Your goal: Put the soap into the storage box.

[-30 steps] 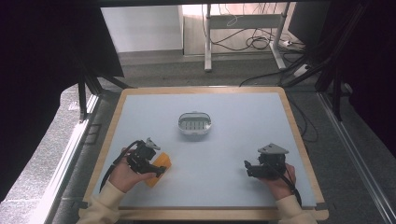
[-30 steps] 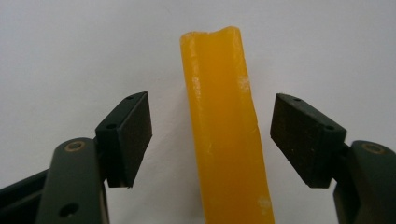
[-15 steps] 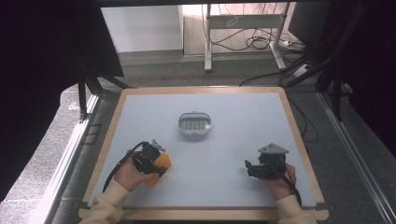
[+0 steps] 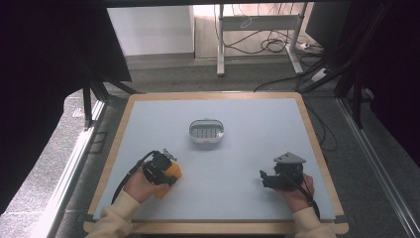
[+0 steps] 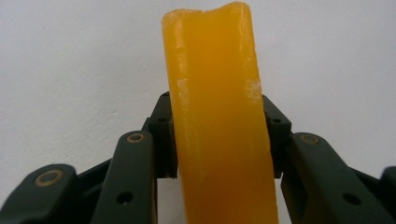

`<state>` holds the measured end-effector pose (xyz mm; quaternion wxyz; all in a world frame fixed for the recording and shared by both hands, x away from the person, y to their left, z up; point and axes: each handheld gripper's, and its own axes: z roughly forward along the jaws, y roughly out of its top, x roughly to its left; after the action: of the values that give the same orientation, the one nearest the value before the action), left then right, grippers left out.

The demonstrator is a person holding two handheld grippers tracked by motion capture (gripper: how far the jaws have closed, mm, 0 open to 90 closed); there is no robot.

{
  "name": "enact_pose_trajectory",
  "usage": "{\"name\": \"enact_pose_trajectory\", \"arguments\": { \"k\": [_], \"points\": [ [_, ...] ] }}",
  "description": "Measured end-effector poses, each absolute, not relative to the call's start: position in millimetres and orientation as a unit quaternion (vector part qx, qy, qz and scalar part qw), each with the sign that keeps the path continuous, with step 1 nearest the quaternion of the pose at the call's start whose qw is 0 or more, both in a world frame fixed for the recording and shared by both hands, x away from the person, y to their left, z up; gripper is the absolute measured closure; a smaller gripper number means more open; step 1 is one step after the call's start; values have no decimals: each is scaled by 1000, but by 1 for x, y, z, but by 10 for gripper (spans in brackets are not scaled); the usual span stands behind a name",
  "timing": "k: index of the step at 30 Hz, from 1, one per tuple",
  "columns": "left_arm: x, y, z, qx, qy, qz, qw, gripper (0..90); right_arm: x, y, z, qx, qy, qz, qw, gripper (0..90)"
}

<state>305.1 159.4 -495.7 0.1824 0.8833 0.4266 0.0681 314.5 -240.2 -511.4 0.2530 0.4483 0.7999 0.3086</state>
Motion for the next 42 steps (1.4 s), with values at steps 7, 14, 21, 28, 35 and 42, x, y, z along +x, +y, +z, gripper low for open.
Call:
{"name": "enact_pose_trajectory", "arguments": {
  "k": [7,14,21,28,35,42],
  "points": [
    [307,161,-495,883,428,60,183,612,314,-240,-511,448,800,307,255,98],
    [307,163,-493,881,428,63,192,615,315,-240,-511,447,800,306,256,98],
    [305,165,-486,881,422,60,204,616,314,-240,-511,448,800,306,257,99],
    [302,167,-477,883,413,56,216,616,314,-240,-511,448,800,306,257,99],
    [301,169,-473,885,403,61,222,616,314,-240,-511,448,800,306,257,99],
    [301,170,-472,889,395,51,226,616,314,-240,-511,448,800,306,257,98]
  ]
}}
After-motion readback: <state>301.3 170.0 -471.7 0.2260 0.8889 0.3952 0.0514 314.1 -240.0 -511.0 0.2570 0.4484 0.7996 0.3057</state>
